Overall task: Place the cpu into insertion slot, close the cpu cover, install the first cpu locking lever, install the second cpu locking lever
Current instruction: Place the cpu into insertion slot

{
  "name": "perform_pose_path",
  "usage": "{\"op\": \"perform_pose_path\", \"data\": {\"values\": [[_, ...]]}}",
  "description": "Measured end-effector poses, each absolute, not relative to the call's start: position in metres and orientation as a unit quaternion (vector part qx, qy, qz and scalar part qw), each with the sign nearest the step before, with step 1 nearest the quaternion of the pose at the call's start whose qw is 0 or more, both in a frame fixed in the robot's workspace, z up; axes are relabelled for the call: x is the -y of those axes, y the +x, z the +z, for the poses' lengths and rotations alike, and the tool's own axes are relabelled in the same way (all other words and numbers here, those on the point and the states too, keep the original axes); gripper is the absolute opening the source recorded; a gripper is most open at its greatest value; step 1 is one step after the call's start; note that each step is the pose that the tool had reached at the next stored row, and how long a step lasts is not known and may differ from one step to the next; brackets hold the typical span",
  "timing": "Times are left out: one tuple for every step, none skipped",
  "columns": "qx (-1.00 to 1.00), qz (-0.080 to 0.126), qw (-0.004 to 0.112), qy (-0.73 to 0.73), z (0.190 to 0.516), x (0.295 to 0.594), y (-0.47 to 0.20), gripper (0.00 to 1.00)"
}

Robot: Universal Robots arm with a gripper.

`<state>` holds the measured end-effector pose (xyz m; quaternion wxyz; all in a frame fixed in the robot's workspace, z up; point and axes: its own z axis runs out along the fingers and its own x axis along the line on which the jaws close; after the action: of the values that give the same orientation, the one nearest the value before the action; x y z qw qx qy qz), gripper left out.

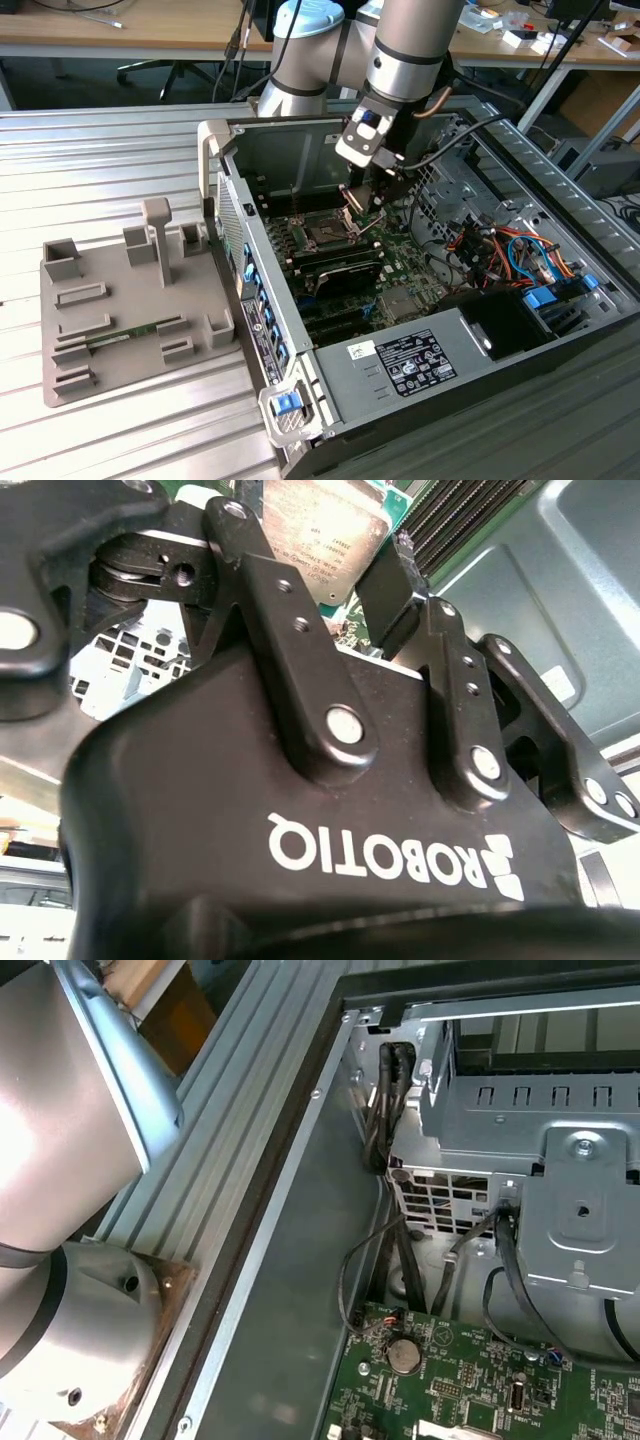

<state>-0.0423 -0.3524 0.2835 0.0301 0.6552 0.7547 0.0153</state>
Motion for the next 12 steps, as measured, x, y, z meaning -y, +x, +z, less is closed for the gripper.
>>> {"op": "perform_pose_path", "data": {"values": [[-0.754, 0.015, 0.030, 0.656, 0.2835, 0.3524, -0.0423, 0.54], [-0.753, 0.015, 0.030, 0.658, 0.2834, 0.3524, -0.0423, 0.54], [-0.751, 0.015, 0.030, 0.659, 0.2834, 0.3524, -0.0423, 0.54], [-0.750, 0.015, 0.030, 0.660, 0.2833, 0.3524, -0.0423, 0.54], [-0.750, 0.015, 0.030, 0.661, 0.2833, 0.3524, -0.0423, 0.54], [-0.749, 0.015, 0.030, 0.662, 0.2833, 0.3524, -0.0423, 0.54], [-0.748, 0.015, 0.030, 0.663, 0.2832, 0.3524, -0.0423, 0.54], [-0.747, 0.015, 0.030, 0.664, 0.2831, 0.3524, -0.0423, 0.54], [-0.746, 0.015, 0.030, 0.665, 0.2831, 0.3524, -0.0423, 0.54], [-0.745, 0.015, 0.030, 0.666, 0.2831, 0.3524, -0.0423, 0.54], [-0.744, 0.015, 0.030, 0.667, 0.2830, 0.3524, -0.0423, 0.54], [-0.744, 0.015, 0.030, 0.668, 0.2830, 0.3524, -0.0423, 0.54]]}}
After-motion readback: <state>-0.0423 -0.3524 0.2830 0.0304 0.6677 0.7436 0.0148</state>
